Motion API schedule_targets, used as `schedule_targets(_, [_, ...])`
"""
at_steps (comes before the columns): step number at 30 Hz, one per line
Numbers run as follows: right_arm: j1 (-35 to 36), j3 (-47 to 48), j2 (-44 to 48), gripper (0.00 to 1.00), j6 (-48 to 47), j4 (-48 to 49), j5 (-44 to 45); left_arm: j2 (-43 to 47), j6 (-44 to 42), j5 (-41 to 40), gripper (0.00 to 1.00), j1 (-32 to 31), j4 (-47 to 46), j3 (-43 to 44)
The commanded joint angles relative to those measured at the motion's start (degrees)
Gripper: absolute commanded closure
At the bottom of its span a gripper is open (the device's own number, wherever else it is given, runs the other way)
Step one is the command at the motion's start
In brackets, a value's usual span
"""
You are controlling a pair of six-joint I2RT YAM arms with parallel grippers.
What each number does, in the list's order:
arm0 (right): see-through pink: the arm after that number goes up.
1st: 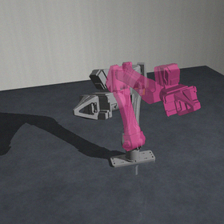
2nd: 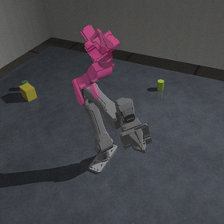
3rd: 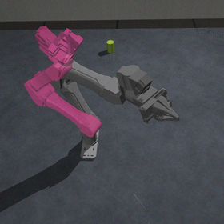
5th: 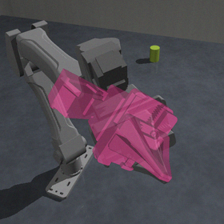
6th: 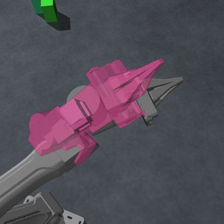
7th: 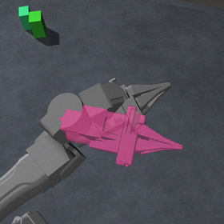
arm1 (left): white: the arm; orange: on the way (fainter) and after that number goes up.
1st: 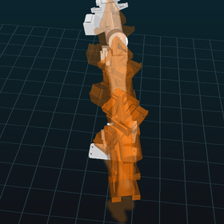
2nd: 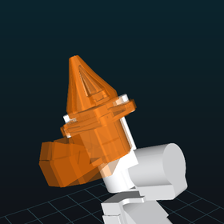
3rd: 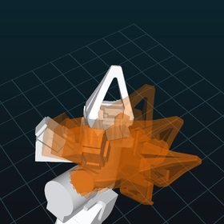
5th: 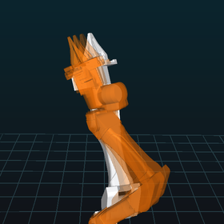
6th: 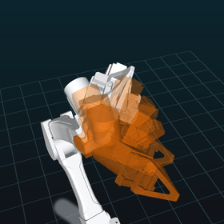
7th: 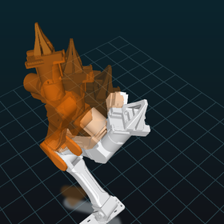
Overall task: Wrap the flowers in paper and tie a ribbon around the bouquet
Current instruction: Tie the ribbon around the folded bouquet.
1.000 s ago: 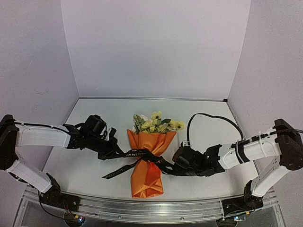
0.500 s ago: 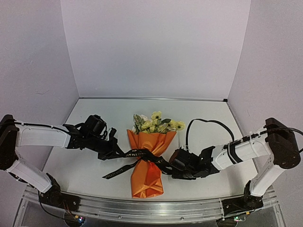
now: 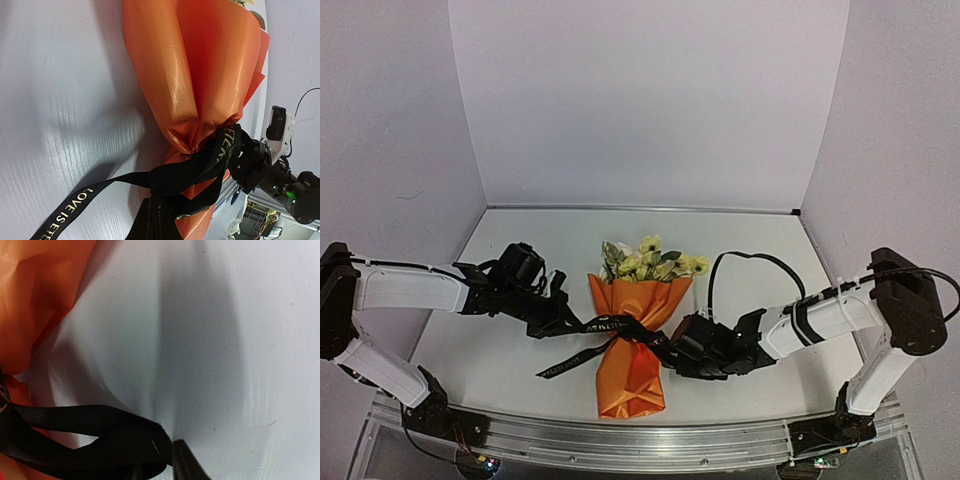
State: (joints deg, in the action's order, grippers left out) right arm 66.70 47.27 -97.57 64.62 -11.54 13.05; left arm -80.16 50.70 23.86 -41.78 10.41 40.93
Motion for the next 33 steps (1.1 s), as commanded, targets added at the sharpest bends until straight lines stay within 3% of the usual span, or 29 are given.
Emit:
schedule_targets(1, [0.4, 0.6, 0.5, 0.92, 0.3, 0.0, 0.8, 1.5, -1.1, -0.2, 1.0, 0.4, -2.1, 0.8])
schedule_targets(3, [0.4, 0.4, 2.0, 1.0, -1.4, -2.4, 2.0, 1.9, -1.7, -0.6, 1.0, 0.4, -1.8, 0.4])
schedule_targets(10, [0.4, 5.5, 6.1, 1.0, -16.1, -20.8, 5.1, 4.1, -4.1, -4.2, 1.0, 0.4, 0.2, -0.9])
schedule_targets(19, [0.4, 12.9, 2.8, 1.0, -32.6, -36.8, 8.0, 6.3, -5.3, -10.9, 1.0, 0.4, 2.7, -1.7])
schedule_targets(33, [0.5, 18.8, -2.8, 1.0, -43.7, -41.8, 14.6, 8.7, -6.8, -16.3, 1.0, 0.4, 2.2, -3.2])
